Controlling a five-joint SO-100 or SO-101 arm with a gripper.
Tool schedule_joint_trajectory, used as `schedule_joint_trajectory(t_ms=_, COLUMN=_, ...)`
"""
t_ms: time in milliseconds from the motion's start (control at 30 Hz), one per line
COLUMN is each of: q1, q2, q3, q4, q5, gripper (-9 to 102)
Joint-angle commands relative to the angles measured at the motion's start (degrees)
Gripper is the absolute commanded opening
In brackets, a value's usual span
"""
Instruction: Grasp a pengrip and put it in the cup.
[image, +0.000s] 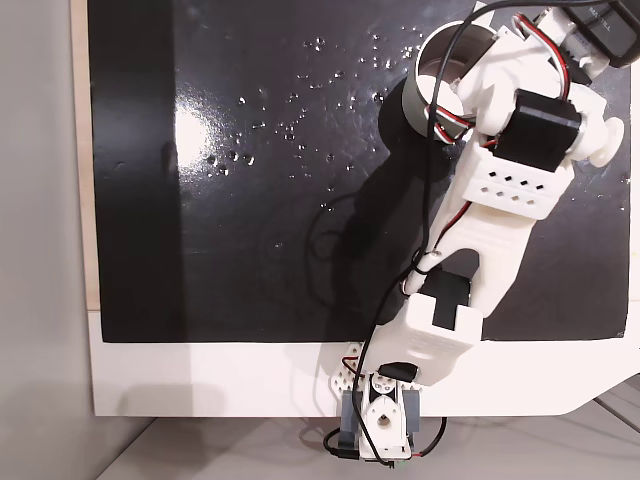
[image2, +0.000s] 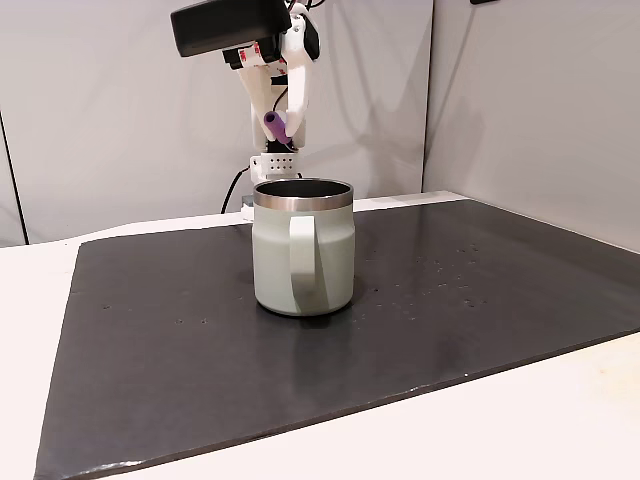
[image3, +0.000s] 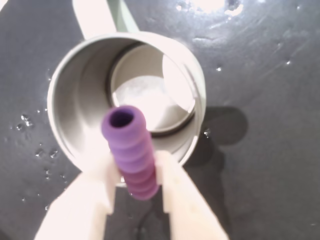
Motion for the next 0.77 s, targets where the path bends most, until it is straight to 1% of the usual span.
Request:
schedule_joint_trajectory(t_ms=0, q1=0.44, q2=0.35, q3=-3.34, q4=-0.18, q5=1.49, gripper=0)
schedule_joint_trajectory(t_ms=67, q1=0.44, q2=0.18, q3=-3.34, q4=-0.18, q5=1.76, gripper=2)
schedule_joint_trajectory(t_ms=200, q1=0.53, q2=0.00, q3=-3.43, q4=-0.18, q5=1.76, gripper=17)
schedule_joint_trajectory(t_ms=300, q1=0.62, q2=-0.09, q3=-3.60, q4=-0.18, q5=1.76, gripper=22)
schedule_joint_trajectory(t_ms=733, q1=0.88, q2=0.00, q3=-4.04, q4=-0.18, q5=0.97, gripper=22)
